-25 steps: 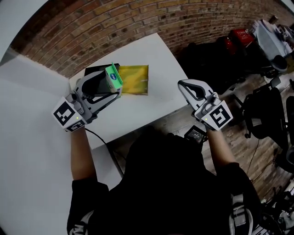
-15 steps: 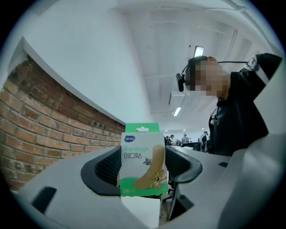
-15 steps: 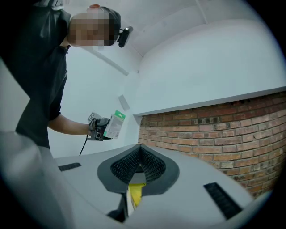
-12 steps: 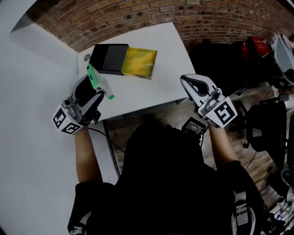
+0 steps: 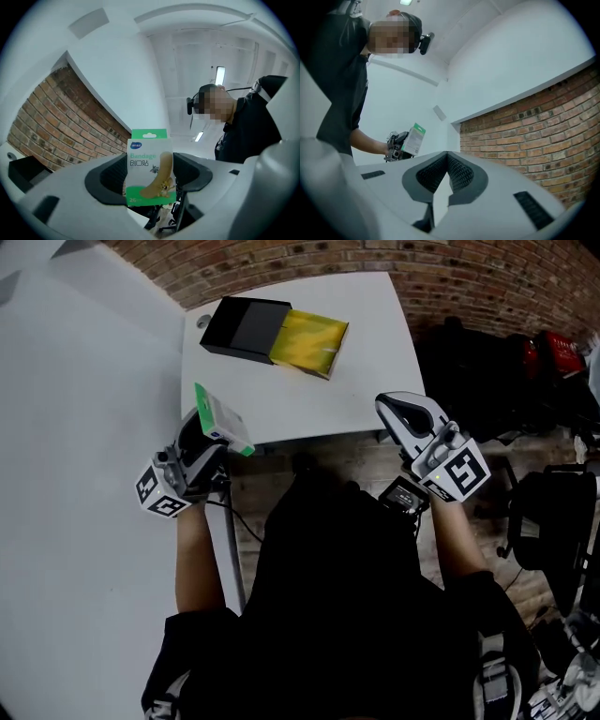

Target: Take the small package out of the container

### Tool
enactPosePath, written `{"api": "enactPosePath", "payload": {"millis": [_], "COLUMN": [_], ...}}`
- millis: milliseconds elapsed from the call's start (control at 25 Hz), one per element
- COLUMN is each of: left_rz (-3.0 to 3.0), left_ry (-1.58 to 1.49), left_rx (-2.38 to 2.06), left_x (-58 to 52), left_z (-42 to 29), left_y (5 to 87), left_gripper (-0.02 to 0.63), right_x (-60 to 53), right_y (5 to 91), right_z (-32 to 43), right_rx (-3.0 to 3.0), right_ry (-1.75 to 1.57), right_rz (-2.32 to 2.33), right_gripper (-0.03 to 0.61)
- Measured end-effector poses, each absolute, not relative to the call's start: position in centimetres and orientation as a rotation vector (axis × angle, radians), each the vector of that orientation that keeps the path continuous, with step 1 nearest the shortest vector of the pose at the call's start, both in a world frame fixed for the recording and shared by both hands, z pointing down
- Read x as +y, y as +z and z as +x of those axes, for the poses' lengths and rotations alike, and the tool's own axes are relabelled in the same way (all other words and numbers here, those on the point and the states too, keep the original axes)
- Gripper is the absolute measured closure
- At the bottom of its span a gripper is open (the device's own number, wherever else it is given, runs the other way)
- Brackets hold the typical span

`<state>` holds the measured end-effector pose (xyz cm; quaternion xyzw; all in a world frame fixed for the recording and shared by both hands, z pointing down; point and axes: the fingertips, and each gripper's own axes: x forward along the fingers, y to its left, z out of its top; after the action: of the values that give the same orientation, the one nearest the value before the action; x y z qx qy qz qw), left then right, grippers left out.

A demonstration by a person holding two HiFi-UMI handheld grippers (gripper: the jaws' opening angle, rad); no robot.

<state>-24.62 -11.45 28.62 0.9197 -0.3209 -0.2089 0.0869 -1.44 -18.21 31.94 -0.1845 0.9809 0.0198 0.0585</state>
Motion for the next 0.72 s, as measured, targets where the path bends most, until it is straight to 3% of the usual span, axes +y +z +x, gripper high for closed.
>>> {"api": "enactPosePath", "payload": {"millis": [400, 720], "left_rz": [2.617, 2.672], "left_ry": [-0.723, -0.577], "left_rx": [-0.957, -0.854], "left_x": [-8.0, -8.7], "left_z": [-23.9, -19.1], "left_y": [32.7, 35.3], "left_gripper": [0.299, 0.299], "right_x": [-16.1, -15.8], "right_y": [33.5, 33.9], "right_z": [-2.9, -2.2], "right_rx": [2.988, 3.022], "right_ry": [-0.008, -0.021], "right_rz": [-0.437, -0.471], "right_gripper": [0.574, 0.574]}}
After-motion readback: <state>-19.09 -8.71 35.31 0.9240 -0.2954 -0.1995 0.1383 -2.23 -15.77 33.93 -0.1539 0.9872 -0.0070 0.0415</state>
